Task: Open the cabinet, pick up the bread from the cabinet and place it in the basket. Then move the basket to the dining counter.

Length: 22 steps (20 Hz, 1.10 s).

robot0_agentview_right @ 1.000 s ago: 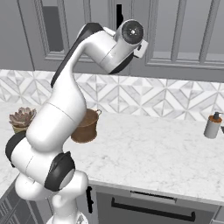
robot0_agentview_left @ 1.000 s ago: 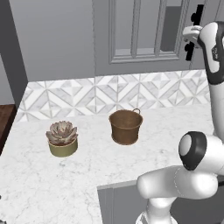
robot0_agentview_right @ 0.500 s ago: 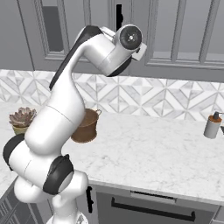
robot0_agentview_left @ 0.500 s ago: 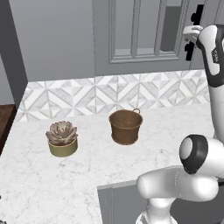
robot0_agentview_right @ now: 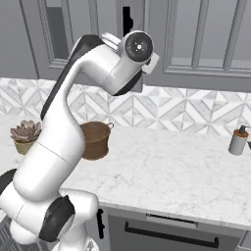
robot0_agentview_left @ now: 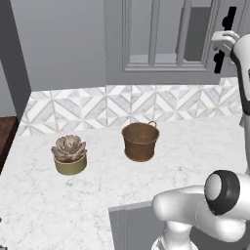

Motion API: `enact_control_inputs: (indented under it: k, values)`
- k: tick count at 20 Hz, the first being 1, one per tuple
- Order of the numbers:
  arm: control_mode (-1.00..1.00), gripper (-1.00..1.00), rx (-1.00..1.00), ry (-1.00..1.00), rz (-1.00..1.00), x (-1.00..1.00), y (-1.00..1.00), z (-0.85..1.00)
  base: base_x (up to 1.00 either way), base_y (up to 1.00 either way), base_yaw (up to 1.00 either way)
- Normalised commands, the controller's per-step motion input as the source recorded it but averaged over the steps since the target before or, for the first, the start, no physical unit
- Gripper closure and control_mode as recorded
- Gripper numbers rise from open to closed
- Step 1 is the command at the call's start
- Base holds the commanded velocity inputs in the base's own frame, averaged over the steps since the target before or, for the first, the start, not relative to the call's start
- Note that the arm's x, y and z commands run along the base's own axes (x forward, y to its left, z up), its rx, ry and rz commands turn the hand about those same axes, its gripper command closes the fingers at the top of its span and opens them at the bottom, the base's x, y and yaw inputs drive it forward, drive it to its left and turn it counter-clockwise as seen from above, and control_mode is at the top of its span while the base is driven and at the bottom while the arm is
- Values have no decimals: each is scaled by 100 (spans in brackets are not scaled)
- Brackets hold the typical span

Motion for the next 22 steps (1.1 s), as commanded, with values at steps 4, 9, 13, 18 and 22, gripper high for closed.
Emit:
enact_control_inputs:
  k: [4, 9, 13, 18, 22]
  values:
    - [-100, 100, 0, -1, -4, -100, -20, 2, 0, 0, 0]
    - [-100, 100, 0, 0, -15, -100, -28, 0, 0, 0, 0]
    - [-100, 100, -6, 0, -14, -100, -13, 0, 0, 0, 0]
    - [-100, 100, -12, 0, -15, -100, -1, 0, 0, 0, 0]
    - [-100, 100, -14, 0, -17, -100, 0, 0, 0, 0, 0]
